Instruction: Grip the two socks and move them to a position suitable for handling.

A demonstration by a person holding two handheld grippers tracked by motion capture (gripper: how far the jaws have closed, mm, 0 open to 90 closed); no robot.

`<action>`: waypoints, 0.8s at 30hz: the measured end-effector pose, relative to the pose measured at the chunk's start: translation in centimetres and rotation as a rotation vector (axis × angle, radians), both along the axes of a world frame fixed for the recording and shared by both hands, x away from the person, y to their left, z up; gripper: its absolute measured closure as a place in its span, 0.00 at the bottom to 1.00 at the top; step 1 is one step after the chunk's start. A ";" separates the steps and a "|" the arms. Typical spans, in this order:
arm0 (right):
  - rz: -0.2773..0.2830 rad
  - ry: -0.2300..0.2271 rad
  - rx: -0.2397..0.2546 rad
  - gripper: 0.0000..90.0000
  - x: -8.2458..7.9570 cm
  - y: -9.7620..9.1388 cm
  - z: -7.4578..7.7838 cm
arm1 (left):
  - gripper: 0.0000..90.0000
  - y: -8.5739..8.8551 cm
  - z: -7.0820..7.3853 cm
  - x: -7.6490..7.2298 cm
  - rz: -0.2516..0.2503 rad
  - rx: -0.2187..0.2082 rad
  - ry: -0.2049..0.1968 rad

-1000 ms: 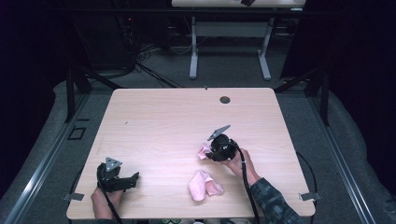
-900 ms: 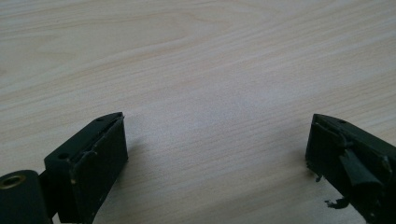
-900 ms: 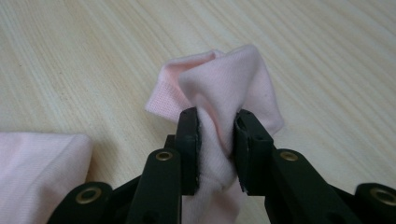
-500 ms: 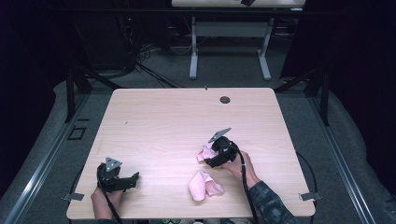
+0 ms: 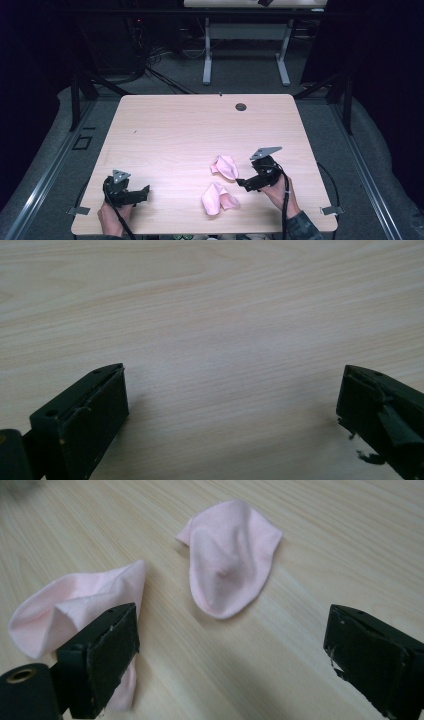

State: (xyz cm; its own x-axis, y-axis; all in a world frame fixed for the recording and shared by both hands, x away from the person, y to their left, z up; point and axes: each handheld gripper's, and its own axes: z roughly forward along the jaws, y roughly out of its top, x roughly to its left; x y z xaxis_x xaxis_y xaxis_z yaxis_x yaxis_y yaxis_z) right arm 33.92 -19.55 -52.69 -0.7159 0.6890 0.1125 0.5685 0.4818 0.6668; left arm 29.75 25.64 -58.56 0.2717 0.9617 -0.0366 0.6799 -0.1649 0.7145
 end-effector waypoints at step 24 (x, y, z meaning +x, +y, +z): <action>0.029 0.030 0.027 0.16 -5.7 -0.1 -2.0 | 0.00 -10.4 3.5 -2.9 -0.343 -0.097 -0.013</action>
